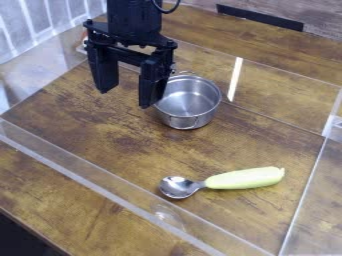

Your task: Move the green spoon to the left

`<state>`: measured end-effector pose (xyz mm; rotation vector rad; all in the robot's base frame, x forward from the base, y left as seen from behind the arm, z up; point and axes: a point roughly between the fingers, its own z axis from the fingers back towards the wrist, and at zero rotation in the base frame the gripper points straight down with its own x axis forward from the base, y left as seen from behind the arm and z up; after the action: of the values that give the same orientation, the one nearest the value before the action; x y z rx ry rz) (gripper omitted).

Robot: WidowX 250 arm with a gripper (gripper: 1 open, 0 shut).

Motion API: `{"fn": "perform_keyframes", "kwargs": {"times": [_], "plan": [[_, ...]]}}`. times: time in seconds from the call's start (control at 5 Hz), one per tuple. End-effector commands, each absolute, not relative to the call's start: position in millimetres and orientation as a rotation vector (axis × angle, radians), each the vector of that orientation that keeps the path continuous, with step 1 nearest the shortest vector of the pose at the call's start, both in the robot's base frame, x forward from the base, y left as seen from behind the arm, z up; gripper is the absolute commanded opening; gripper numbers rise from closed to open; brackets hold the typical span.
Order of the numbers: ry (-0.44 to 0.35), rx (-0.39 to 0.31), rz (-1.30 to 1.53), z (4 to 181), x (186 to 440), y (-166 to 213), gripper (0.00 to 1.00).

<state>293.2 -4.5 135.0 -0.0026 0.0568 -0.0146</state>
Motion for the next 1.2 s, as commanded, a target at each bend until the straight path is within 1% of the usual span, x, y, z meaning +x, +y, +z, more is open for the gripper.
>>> {"fn": "perform_keyframes", "kwargs": {"times": [0.0,0.2,0.4,0.6,0.8,1.0], "plan": [[0.087,-0.006,-0.038,121.1,284.6,-7.3,1.00],[0.088,0.029,-0.215,110.7,284.8,-30.4,1.00],[0.081,0.060,-0.462,98.0,296.0,-67.8,1.00],[0.071,0.075,-0.681,88.0,311.2,-105.1,1.00],[0.063,0.076,-0.834,83.0,324.4,-118.3,1.00],[0.071,0.069,-0.908,75.2,328.4,-118.0,1.00]]}}
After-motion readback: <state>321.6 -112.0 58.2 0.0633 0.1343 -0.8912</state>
